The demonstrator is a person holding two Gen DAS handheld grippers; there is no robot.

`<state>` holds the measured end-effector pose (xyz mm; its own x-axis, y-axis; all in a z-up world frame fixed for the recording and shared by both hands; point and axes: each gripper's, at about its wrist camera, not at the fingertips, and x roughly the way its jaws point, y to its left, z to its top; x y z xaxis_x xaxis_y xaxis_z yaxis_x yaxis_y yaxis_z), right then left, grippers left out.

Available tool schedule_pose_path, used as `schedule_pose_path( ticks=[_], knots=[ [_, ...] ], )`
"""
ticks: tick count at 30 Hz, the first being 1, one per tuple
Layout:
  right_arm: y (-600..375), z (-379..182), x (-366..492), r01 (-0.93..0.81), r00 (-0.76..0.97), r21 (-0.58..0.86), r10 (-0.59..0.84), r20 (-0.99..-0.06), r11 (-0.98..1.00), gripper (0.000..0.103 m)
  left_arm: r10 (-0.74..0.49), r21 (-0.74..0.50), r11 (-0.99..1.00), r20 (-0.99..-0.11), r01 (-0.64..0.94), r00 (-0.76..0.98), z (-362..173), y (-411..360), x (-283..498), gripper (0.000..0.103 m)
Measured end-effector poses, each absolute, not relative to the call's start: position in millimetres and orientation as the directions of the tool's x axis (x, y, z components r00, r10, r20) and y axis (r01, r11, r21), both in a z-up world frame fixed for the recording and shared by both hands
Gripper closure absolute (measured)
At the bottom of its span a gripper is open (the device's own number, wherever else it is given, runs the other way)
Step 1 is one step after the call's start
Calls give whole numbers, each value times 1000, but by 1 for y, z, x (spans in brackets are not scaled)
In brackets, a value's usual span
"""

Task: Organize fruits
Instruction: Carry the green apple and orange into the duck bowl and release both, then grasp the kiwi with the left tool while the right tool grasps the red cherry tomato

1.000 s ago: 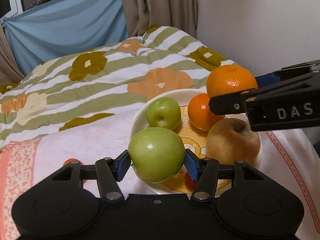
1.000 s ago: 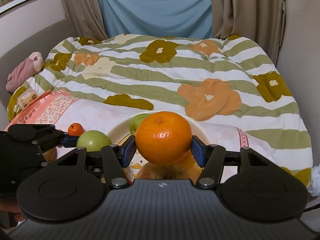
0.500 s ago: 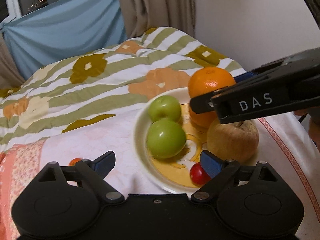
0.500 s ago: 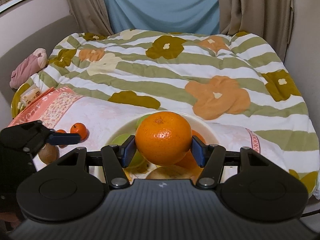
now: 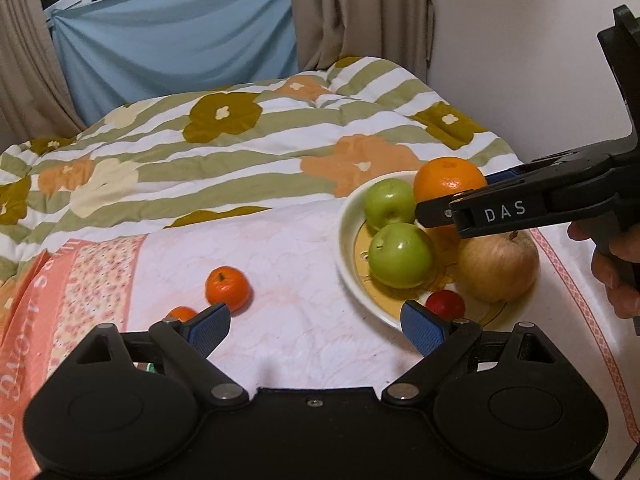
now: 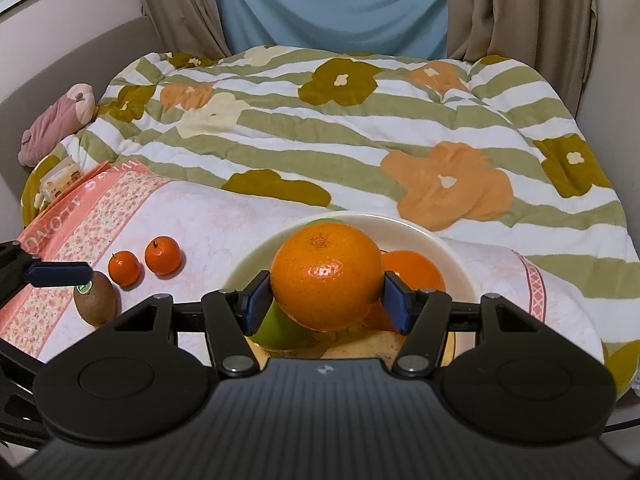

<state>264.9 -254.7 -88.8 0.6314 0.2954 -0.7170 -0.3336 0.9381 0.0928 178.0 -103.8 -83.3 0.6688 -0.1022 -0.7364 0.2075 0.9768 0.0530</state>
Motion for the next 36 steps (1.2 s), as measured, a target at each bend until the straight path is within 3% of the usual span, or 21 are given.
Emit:
schedule_pose_path(
  ticks=[2,5,24,36],
  knots=[
    [-253,-91,264,-329,632,84,286,-720,940,23,-98,51,978,-739,200,666,-84,-101,176,8],
    [-252,-89,260,-331,648,63,275,-710,942,0,-88,53,981,-743,189,663,-87,-99,172,8],
    [-250,-53,211,-278,716,5,211,-665,960,0,-57,69,987,-705,148,707,-55,-72,136,8],
    [-233,-6,152,-196,751,78,200,-629,978,0,-34,118,981,-671,152,741,-24,-29,89,8]
  ],
)
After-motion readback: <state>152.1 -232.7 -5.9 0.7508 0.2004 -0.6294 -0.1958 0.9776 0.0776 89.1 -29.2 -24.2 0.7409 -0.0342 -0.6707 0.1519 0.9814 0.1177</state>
